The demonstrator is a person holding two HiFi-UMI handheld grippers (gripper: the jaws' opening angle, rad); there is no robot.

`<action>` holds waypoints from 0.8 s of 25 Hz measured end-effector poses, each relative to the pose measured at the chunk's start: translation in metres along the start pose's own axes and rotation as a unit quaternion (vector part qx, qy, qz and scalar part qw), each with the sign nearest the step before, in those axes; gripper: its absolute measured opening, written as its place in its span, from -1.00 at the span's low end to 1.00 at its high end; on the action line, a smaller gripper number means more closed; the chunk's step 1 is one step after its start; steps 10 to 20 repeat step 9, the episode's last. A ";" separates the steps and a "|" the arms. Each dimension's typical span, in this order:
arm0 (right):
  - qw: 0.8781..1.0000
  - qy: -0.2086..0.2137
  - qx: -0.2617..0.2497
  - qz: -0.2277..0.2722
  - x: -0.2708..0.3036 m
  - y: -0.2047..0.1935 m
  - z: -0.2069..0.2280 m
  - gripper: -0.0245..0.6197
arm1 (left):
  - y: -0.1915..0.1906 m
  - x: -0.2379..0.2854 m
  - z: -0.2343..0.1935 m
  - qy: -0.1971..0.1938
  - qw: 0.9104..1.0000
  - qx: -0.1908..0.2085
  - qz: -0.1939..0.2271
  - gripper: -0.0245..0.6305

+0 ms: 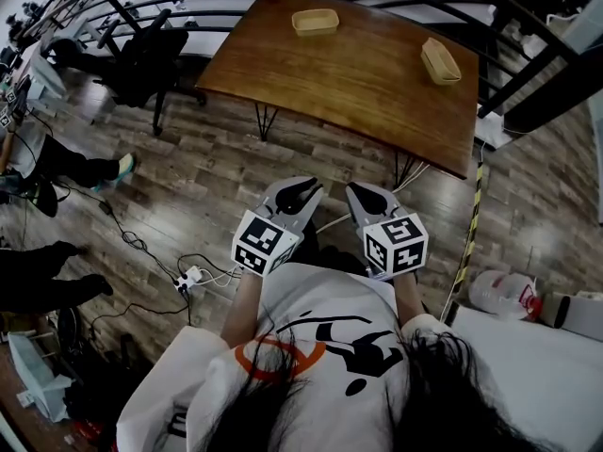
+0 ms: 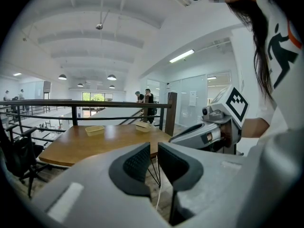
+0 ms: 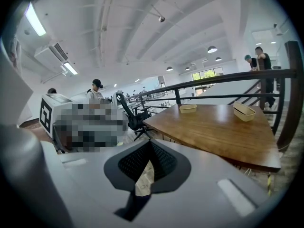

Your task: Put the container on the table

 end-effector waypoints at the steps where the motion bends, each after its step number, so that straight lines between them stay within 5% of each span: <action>1: 1.000 0.000 0.000 0.000 0.000 0.000 0.000 -0.86 | 0.000 0.000 0.000 0.001 1.000 0.000 0.000 -0.79; 20: 1.000 0.002 -0.001 0.000 0.001 0.000 0.003 -0.86 | 0.001 0.003 -0.001 0.002 1.000 0.000 0.004 -0.79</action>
Point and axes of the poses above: the fingertips, and each gripper's own axes: x forward along the fingers, z to its right, y out of its top, the point moved 8 cm from there along -x, backward along the fingers, and after that the axes turned 12 degrees about z, right-handed, at the moved point
